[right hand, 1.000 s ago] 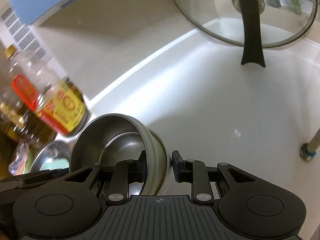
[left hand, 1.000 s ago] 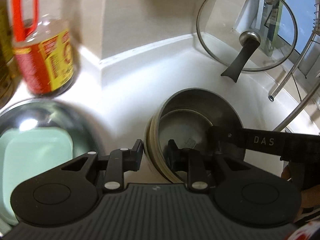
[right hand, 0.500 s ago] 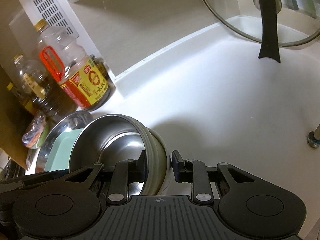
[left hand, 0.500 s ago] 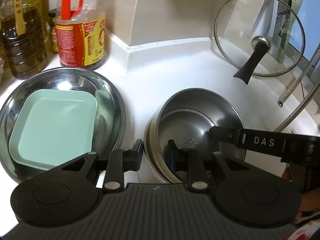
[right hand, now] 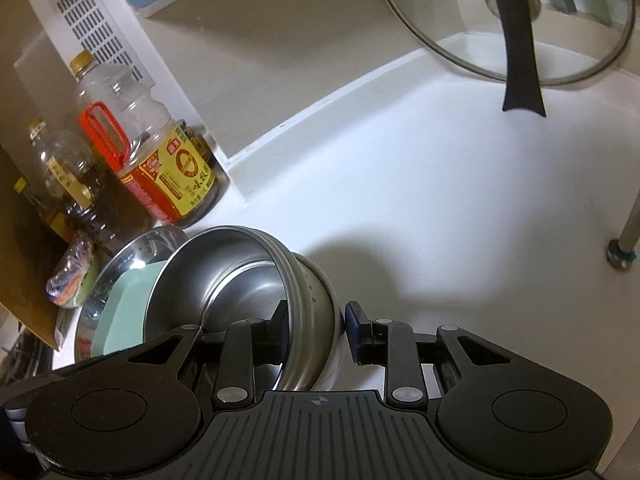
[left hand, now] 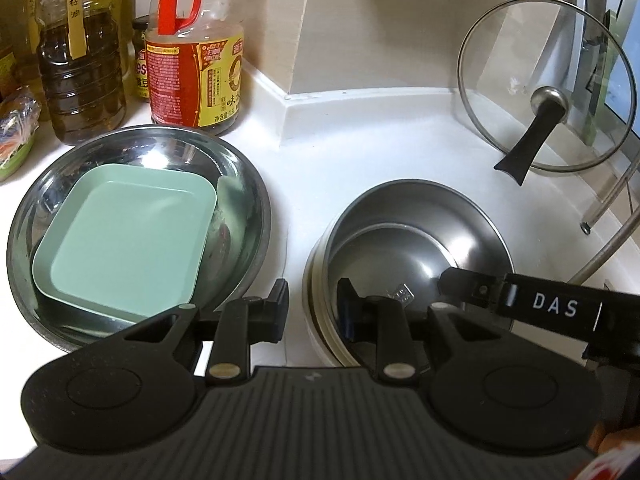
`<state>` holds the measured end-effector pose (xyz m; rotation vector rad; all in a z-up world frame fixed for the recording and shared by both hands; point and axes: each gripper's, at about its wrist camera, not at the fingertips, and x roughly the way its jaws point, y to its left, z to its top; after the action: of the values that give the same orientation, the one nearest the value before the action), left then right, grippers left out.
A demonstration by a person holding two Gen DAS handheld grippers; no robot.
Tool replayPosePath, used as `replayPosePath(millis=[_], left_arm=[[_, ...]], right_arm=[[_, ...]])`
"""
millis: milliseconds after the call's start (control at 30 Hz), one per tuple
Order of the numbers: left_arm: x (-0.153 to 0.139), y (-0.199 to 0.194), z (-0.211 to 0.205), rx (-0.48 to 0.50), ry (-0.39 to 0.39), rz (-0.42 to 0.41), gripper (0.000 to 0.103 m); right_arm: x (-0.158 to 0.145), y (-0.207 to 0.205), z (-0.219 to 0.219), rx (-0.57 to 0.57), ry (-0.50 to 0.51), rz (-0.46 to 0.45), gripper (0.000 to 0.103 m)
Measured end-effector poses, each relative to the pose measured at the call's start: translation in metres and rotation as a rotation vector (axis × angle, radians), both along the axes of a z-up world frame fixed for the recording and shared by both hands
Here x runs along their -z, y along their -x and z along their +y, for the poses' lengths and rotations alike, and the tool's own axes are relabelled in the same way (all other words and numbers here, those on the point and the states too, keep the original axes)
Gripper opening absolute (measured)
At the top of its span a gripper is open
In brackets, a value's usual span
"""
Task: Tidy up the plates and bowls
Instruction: 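Carry the bowl stack toward the steel bowl holding the green plate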
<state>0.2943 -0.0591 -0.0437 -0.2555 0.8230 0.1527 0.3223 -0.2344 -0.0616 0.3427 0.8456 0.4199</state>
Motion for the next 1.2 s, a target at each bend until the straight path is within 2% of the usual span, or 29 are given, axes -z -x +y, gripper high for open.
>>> replayPosePath(millis=[67,200,367,800,1200], left_arm=[[0.0,0.0,0.0,0.005,0.004,-0.003,0.025],[0.002,0.001,0.006,0.018,0.066,-0.012,0.02],[0.001,0.0,0.003,0.049,0.047,-0.011,0.02],[0.001,-0.004,0.008,0.099,0.073,0.0,0.022],[-0.015,-0.002,0.011,0.106,0.082,-0.032,0.022]], right_arm=[[0.001,-0.001,-0.001,0.006,-0.01,0.006,0.029],[0.003,-0.001,-0.003,0.015,-0.032,-0.001,0.03],[0.003,0.003,-0.003,0.039,-0.039,-0.009,0.029],[-0.001,0.008,-0.002,0.099,-0.02,-0.01,0.026],[-0.019,0.01,0.0,0.102,-0.013,-0.039,0.026]])
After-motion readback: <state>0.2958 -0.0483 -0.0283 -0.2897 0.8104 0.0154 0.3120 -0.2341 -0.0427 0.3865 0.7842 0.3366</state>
